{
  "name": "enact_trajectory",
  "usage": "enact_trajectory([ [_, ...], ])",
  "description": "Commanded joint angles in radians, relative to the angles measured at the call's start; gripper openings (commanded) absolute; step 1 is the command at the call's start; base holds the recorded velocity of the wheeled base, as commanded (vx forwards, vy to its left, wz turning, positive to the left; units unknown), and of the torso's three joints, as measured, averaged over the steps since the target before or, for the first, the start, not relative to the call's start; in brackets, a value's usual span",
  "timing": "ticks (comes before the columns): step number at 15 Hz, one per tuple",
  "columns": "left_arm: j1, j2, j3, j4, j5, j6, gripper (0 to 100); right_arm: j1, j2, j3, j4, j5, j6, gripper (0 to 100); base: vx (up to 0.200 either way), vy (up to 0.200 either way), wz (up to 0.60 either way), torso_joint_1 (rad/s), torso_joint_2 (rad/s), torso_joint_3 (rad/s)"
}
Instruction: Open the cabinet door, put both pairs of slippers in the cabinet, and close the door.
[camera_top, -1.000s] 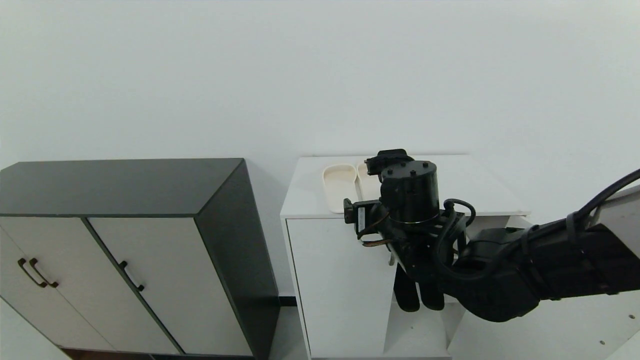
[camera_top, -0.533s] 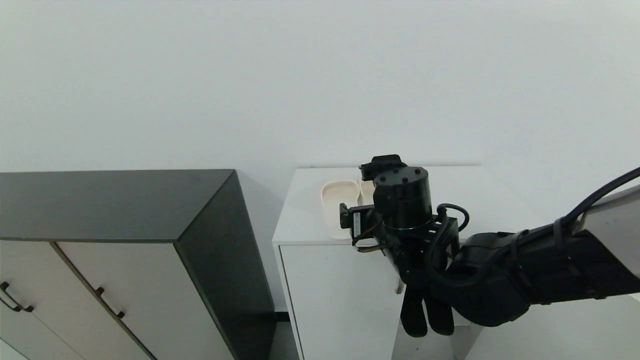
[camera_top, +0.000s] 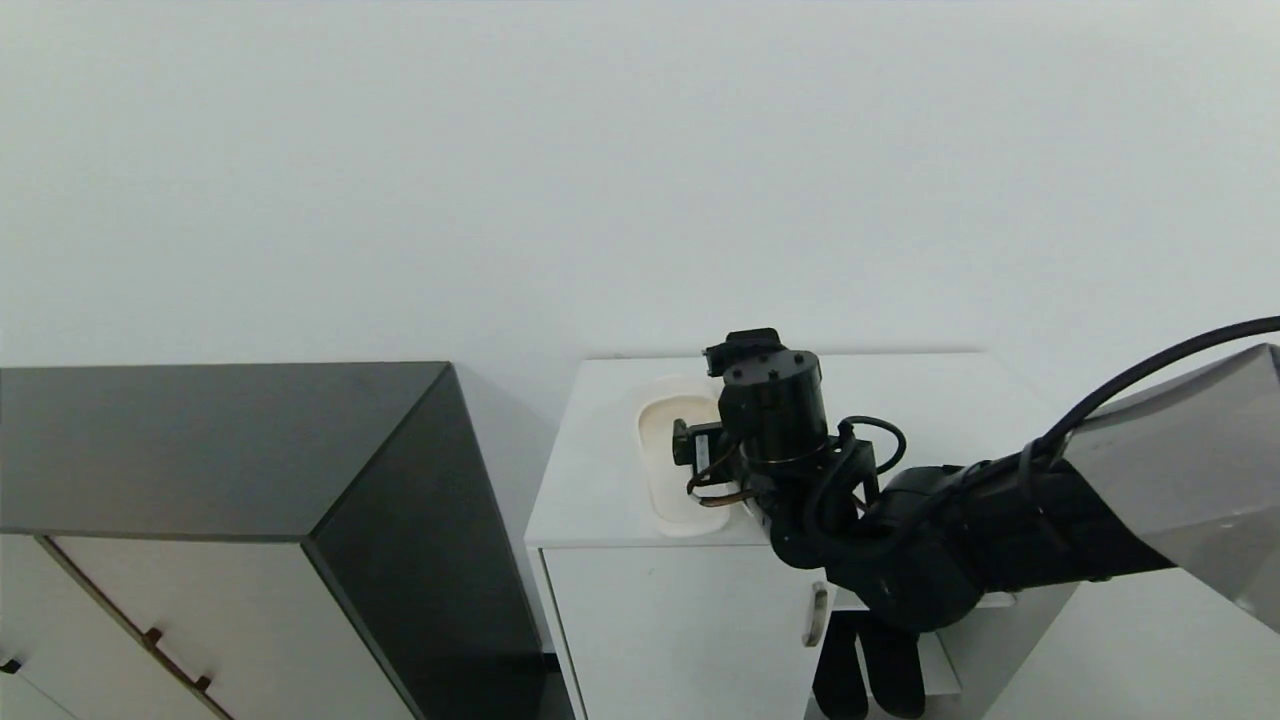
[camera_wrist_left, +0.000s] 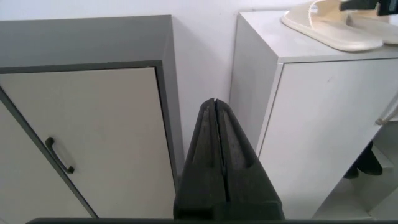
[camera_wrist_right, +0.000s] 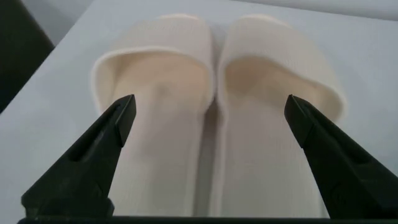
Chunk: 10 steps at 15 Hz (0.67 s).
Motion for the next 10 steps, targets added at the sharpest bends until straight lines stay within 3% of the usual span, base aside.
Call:
enact_trajectory([
  [1,0.000,0.000,0.000,0.000,0.000,0.000,0,-0.018,0.046,-0.028,0.008,-0.001,0.000,100,0.000,0.000,0.00,0.000,0.00,0.000],
  [10,0.000,0.000,0.000,0.000,0.000,0.000,0,-0.078,0.193,-0.241,0.068,0.018,0.001,100,0.000,0.000,0.00,0.000,0.00,0.000],
])
